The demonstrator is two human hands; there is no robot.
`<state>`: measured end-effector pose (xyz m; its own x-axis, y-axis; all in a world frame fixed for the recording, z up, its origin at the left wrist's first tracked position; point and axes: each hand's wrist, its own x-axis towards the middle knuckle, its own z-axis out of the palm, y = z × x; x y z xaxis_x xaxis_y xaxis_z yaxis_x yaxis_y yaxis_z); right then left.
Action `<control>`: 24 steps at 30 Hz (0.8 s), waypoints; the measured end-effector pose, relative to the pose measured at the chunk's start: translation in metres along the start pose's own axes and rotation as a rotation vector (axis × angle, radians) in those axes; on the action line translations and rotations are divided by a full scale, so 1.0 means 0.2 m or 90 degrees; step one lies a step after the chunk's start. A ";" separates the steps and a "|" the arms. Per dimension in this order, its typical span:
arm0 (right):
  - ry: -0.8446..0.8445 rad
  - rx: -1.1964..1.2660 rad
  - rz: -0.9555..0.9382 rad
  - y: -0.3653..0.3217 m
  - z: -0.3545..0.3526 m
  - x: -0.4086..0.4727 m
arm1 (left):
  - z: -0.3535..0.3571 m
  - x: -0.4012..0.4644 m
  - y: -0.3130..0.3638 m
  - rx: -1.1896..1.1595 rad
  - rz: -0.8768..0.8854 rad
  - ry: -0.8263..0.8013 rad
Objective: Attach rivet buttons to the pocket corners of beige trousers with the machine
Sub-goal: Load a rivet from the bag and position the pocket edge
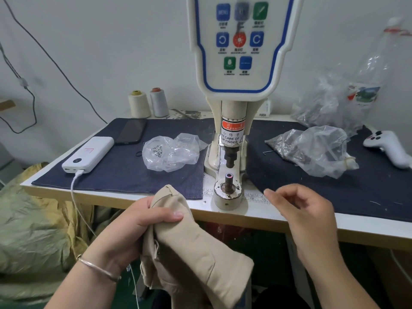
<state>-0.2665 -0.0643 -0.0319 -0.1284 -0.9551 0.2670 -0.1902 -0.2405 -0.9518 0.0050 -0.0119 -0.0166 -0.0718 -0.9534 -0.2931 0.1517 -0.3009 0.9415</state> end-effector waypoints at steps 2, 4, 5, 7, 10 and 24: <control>-0.029 0.032 -0.034 -0.04 -0.03 -0.09 | 0.02 -0.05 0.01 0.002 0.007 -0.058; -0.120 0.068 -0.064 -0.09 -0.04 -0.16 | 0.07 -0.10 0.03 0.000 0.018 -0.113; -0.183 0.071 -0.070 -0.11 -0.04 -0.18 | 0.09 -0.13 0.04 0.001 0.023 -0.142; -0.319 0.065 -0.070 -0.14 -0.03 -0.20 | 0.14 -0.16 0.06 0.006 0.021 -0.185; -0.496 0.064 -0.038 -0.17 -0.01 -0.21 | 0.21 -0.18 0.10 0.026 0.000 -0.230; -0.710 0.367 0.329 -0.12 -0.19 -0.16 | 0.29 -0.14 0.14 0.161 -0.079 -0.286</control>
<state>-0.2944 -0.0216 -0.0114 0.8419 -0.5218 -0.1376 0.1059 0.4097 -0.9060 -0.0462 0.0084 0.0272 -0.4983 -0.7903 -0.3565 -0.1227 -0.3427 0.9314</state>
